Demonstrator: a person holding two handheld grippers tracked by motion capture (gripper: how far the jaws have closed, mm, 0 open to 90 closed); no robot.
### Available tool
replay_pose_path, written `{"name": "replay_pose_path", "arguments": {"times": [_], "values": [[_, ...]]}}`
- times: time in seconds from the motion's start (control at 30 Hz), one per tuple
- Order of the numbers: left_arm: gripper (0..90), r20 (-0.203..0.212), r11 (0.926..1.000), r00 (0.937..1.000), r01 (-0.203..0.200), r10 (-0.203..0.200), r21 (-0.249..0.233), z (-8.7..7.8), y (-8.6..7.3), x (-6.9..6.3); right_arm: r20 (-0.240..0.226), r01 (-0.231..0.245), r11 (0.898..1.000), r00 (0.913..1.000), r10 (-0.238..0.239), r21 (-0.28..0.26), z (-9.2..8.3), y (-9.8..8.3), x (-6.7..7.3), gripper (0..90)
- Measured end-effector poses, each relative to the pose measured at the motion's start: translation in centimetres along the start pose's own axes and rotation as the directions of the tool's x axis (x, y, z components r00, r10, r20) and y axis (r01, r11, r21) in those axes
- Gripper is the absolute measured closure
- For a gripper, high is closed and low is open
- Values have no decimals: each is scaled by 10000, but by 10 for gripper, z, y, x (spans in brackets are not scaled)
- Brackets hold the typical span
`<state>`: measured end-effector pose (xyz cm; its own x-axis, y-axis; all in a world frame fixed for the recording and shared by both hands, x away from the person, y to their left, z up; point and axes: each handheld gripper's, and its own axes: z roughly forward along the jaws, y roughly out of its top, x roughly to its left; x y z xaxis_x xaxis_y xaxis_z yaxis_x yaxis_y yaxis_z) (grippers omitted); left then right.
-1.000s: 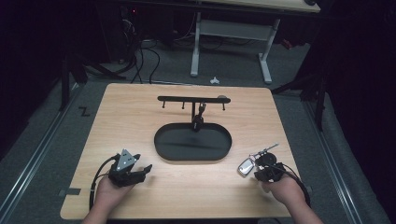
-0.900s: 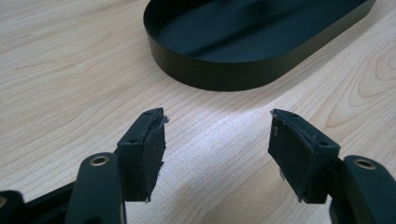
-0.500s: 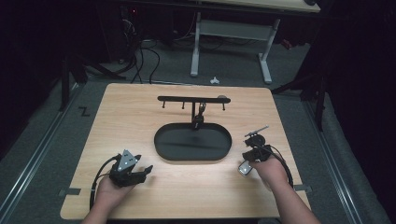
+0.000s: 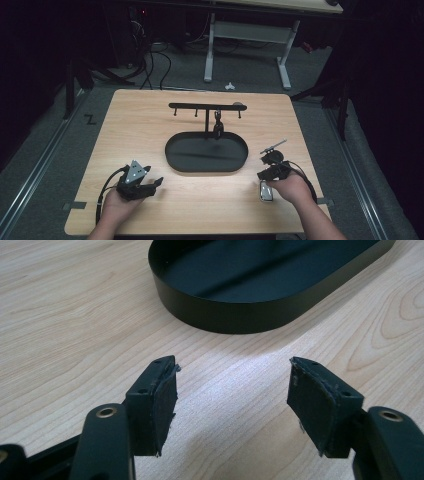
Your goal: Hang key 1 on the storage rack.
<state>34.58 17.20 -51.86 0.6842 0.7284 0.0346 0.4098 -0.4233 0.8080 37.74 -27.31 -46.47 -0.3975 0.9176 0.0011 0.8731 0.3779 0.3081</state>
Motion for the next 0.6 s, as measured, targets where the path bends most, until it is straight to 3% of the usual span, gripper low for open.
{"name": "replay_pose_path", "arguments": {"times": [0.17,0.27,0.37,0.43,0.5,0.6], "values": [[367,7,10000,10000,-39,39,41,1,0,0,644,-485,9972,9969,449,564,1,10,-21,678],[367,-19,10000,10000,-16,16,4,0,0,1,148,-1351,9877,9908,1344,784,11,8,-31,628],[367,1,10000,10000,11,-11,41,0,0,2,-55,-1599,9817,9869,1613,1033,19,4,-30,589],[368,-18,10000,10000,6,-6,-16,0,0,2,37,-1623,9776,9866,1632,1342,25,2,-27,592],[368,9,10000,10000,-7,7,-24,-1,0,1,473,-1044,9878,9939,995,1156,26,2,-21,644],[367,4,10000,10000,-18,18,-29,-1,0,1,485,-648,9894,9971,589,1296,26,4,-14,739]]}}
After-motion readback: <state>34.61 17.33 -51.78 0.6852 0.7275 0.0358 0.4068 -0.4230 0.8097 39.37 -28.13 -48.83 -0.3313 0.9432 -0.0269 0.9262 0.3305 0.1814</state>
